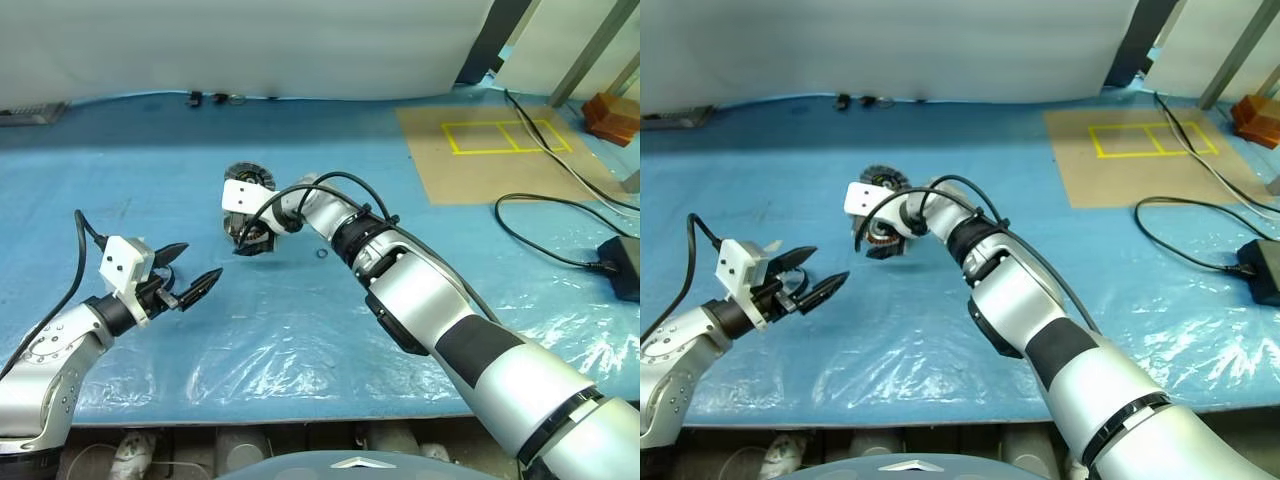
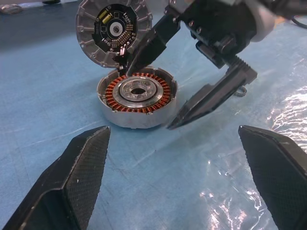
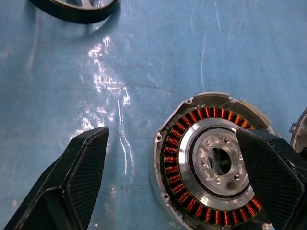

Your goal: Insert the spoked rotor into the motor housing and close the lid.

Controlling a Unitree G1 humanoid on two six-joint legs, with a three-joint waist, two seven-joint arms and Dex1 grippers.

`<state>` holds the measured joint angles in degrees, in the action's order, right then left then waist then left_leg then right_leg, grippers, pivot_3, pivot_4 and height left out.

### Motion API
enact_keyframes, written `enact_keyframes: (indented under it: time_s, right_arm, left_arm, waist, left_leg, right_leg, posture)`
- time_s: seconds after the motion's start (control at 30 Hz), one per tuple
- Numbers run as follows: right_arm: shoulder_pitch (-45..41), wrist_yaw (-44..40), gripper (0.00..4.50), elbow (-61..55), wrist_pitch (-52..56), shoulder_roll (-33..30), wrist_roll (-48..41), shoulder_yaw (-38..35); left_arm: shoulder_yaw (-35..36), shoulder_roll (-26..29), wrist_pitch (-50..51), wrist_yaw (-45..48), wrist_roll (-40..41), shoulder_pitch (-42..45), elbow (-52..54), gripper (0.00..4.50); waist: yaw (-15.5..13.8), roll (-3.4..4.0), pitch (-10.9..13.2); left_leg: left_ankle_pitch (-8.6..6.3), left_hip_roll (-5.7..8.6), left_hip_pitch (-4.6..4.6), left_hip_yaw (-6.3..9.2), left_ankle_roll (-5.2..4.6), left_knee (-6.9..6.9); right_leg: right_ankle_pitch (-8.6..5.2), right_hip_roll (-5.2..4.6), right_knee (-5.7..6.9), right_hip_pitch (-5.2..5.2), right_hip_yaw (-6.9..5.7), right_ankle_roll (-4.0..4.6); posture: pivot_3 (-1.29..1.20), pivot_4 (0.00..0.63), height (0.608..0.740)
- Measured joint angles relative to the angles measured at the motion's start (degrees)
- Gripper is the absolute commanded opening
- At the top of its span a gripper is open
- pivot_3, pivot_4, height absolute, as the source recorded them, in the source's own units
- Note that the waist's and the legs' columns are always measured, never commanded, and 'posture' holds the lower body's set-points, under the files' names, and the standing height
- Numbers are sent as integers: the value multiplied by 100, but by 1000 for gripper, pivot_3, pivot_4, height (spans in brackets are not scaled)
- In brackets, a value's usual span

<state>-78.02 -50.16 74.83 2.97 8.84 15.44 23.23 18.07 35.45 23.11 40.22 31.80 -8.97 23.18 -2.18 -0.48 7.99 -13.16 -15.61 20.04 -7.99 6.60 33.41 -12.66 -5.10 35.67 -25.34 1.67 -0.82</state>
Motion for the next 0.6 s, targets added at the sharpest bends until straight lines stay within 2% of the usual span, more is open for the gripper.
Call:
enact_keyframes:
  time_s: [0.23,0.6]
  right_arm:
    - [69,419,4447,185,7,26,270,4]
    - [115,443,4447,192,-5,50,453,5]
  left_arm:
    - [-3,-104,4,-121,-1,-179,119,4500]
    - [-59,-218,6,-238,-24,-237,206,4500]
  waist:
    - [5,5,3]
    - [3,7,4]
  left_leg:
    - [0,-2,0,0,1,-1]
    - [-1,-3,-4,0,1,-1]
  right_leg:
    - [0,2,-1,-1,-1,0]
    - [0,2,2,0,-1,0]
  posture:
    - [0,150,740]
    - [0,150,740]
